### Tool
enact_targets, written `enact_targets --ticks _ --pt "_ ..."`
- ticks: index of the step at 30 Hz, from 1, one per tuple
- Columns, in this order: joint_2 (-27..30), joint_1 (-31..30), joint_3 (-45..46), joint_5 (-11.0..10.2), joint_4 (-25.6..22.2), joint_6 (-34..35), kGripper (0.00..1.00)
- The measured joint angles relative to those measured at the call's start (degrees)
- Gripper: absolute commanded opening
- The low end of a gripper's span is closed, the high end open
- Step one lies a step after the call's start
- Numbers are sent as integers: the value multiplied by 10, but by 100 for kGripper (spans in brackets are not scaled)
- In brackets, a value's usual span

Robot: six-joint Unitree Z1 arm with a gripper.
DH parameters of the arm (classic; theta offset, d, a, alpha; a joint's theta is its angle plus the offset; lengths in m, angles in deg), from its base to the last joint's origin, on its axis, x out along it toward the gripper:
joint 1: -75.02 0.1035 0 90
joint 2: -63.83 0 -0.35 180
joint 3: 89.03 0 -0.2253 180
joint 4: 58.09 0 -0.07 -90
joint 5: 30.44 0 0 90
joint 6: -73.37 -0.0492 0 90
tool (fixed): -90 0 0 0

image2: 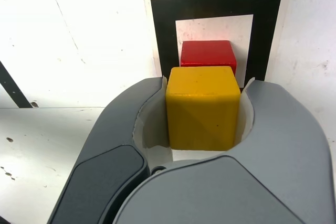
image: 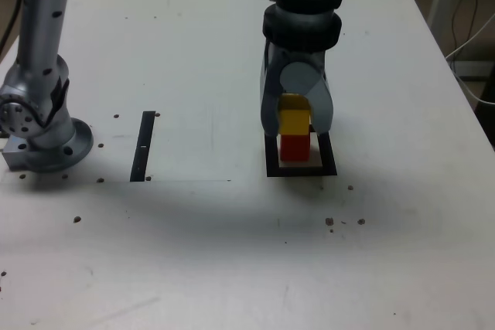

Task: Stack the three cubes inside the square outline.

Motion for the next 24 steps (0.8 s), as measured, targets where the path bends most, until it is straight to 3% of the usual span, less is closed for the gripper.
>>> enact_targets --ticks 1,6,8,24 --pt "0 0 0 0 0 0 35" --pt "-1 -1 5 1 9 -4 84" --pt "-2 -1 10 2 11 -6 95" --pt "-1 -1 19 5 17 -7 99"
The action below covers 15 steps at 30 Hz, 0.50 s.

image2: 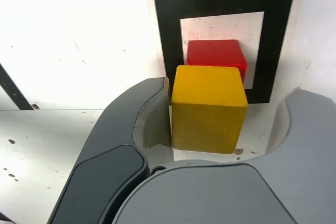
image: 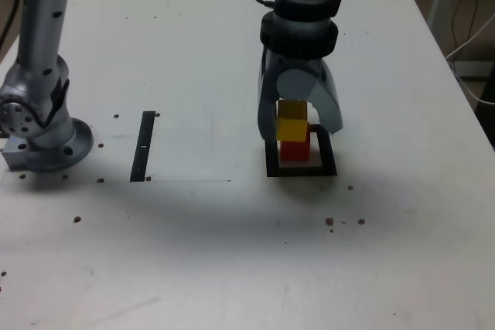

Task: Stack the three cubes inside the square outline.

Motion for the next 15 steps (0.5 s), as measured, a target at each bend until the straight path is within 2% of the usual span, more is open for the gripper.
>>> enact_targets --ticks 9,15 --pt "2 0 3 -1 3 -2 100" --pt "28 11 24 -25 3 1 100"
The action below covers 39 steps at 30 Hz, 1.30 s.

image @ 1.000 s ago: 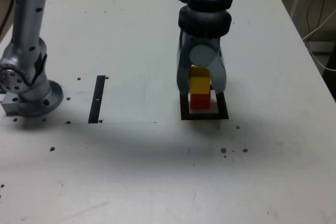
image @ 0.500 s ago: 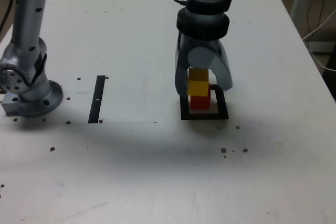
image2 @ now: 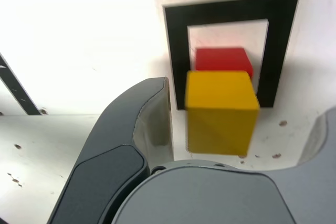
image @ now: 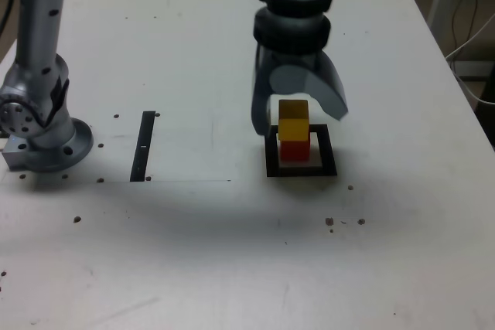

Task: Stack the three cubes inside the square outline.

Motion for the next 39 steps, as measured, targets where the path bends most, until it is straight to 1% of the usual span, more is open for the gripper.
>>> enact_targets --ticks 6,9,10,17,25,31,39 --pt "37 35 21 -41 -5 4 100" --pt "46 68 33 -58 -5 -9 100" --pt "46 79 37 -60 -2 -17 100" --pt "44 134 56 -69 32 -75 100" --pt "22 168 57 -82 48 -123 100" --pt "-8 194 39 -92 52 -160 99" --pt "-42 199 16 -93 55 -179 95"
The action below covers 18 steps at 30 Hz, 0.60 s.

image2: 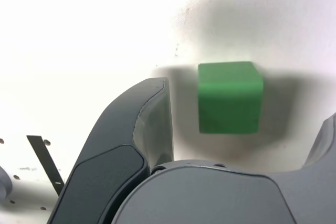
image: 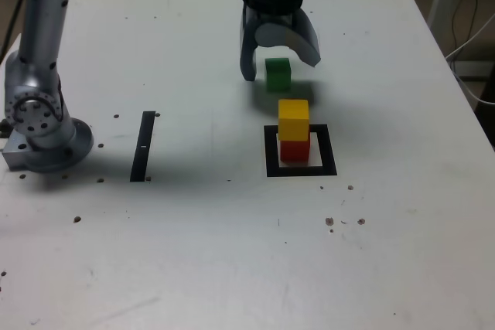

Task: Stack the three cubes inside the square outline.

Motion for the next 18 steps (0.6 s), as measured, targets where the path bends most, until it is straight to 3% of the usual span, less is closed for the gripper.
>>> enact_targets --ticks 5,10,16,18 --pt "-21 0 -12 3 -7 -1 86" --pt "-34 0 -26 3 -22 -1 65" --pt "-35 0 -26 4 -25 3 33" --pt "-35 0 -26 4 -25 4 28"
